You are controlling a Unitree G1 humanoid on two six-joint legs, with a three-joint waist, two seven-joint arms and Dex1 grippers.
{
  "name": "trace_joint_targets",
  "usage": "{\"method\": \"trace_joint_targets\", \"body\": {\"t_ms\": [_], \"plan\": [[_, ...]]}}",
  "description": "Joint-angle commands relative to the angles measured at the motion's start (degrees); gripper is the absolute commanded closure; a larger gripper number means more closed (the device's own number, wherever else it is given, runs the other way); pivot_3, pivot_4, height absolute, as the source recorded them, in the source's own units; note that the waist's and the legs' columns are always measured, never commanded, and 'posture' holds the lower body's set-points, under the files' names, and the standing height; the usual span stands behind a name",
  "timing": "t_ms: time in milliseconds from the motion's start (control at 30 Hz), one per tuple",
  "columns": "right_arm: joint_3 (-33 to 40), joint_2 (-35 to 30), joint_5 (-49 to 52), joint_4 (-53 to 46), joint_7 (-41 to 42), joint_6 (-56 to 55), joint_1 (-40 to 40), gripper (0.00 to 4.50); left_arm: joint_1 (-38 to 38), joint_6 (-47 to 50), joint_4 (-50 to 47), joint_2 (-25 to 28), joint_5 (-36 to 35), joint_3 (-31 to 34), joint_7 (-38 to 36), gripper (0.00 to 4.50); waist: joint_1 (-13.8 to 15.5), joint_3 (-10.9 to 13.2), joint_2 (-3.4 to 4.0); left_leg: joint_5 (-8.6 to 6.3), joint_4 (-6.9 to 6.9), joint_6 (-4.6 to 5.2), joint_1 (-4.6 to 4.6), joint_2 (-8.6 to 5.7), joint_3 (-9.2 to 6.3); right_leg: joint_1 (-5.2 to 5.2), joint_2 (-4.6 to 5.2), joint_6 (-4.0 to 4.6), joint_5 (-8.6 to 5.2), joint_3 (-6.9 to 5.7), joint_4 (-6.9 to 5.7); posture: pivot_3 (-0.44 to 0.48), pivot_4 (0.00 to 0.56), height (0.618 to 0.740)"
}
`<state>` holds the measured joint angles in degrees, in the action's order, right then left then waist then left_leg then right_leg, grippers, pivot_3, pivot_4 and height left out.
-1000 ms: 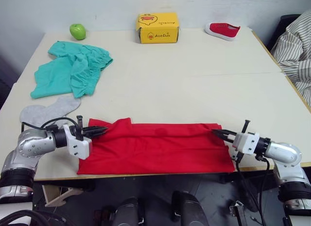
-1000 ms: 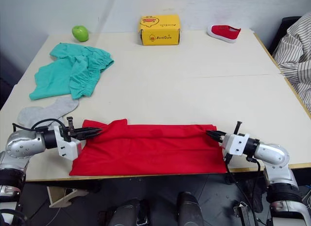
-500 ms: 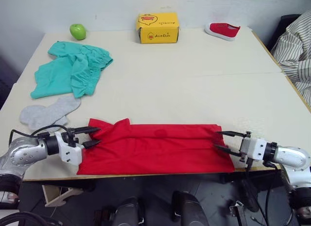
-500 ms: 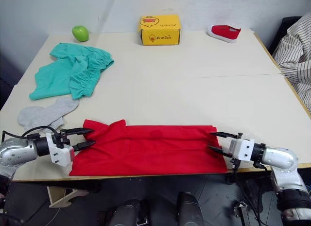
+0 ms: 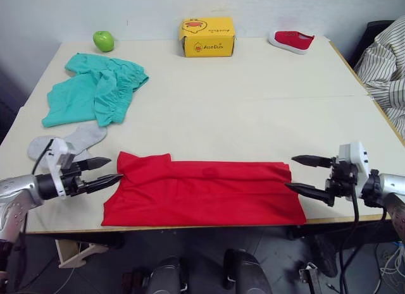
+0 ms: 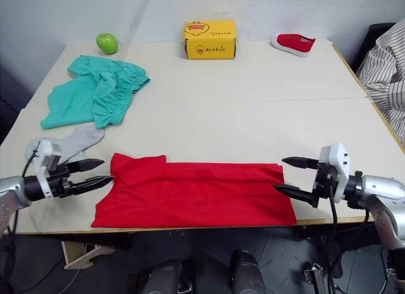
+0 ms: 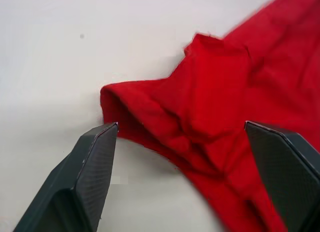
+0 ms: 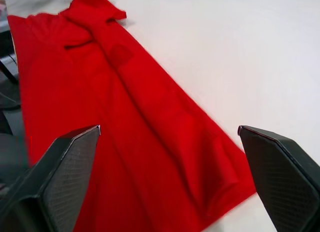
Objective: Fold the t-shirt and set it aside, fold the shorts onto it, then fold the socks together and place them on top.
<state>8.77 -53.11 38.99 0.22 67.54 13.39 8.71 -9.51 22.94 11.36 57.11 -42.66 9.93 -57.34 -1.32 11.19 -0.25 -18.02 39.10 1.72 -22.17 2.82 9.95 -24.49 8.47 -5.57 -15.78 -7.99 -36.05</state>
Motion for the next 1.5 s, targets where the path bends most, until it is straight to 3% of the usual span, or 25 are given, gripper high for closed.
{"method": "trace_joint_targets", "body": {"t_ms": [33,367,467,833,1033,1333,1500], "plan": [[-0.4,2.0,-0.8,-2.1,-0.5,1.3,2.5,0.02,-3.3,5.9,-2.4,-1.7,0.1,-0.4,0.7,0.29,0.0,0.0,-0.02,0.00,0.00,0.00,0.00,-0.01,0.00,-0.01,0.00,0.00,0.00,0.00,-0.01,0.000,0.150,0.740],[-1.3,6.2,-4.7,-4.3,0.2,0.7,4.2,0.02,-9.1,-2.1,2.6,-6.5,13.2,-5.1,-3.6,0.29,-0.2,0.0,-0.03,-0.05,-0.02,-0.06,-0.03,-0.05,0.06,-0.03,-0.06,0.00,0.00,-0.01,0.01,0.000,0.150,0.740],[-0.9,6.6,-5.1,-4.4,0.4,0.5,3.7,0.00,-10.3,-6.9,4.6,-8.5,14.6,-3.7,-4.0,0.90,-0.2,0.0,-0.03,-0.05,-0.02,-0.06,-0.03,-0.03,0.06,-0.04,-0.06,0.00,0.00,0.00,0.05,0.000,0.150,0.740],[-0.2,6.9,-6.0,-4.8,0.6,0.2,2.7,0.00,-13.6,-14.6,10.2,-10.3,18.2,-3.0,-8.1,4.45,-0.1,0.0,-0.06,-0.07,0.00,-0.02,-0.03,-0.04,0.05,-0.03,-0.02,0.00,0.00,-0.01,0.05,0.000,0.150,0.740],[0.7,6.4,-6.5,-5.2,0.6,-0.3,0.7,0.00,-15.0,-24.9,10.5,-10.7,20.5,-2.3,-10.9,4.45,-0.1,0.0,-0.07,-0.07,0.00,-0.02,-0.03,-0.05,0.05,-0.03,-0.02,-0.01,0.01,-0.02,0.04,0.000,0.150,0.740],[2.8,5.5,-7.9,-4.4,-0.1,-1.2,-2.2,0.00,-11.2,-58.0,8.8,-10.4,27.8,-3.4,-15.7,4.45,-0.2,0.0,-0.07,-0.08,0.00,-0.01,-0.03,-0.03,0.06,-0.04,0.01,0.00,0.01,-0.01,0.06,0.000,0.150,0.740],[3.8,5.7,-8.7,-4.0,-0.9,-1.0,-3.2,0.00,-7.1,-82.3,11.5,-7.5,31.5,-6.2,-18.7,4.45,-0.3,0.0,-0.07,-0.12,0.00,0.01,-0.03,-0.01,0.06,-0.04,0.02,0.00,0.01,-0.03,0.12,0.000,0.150,0.740]]}}
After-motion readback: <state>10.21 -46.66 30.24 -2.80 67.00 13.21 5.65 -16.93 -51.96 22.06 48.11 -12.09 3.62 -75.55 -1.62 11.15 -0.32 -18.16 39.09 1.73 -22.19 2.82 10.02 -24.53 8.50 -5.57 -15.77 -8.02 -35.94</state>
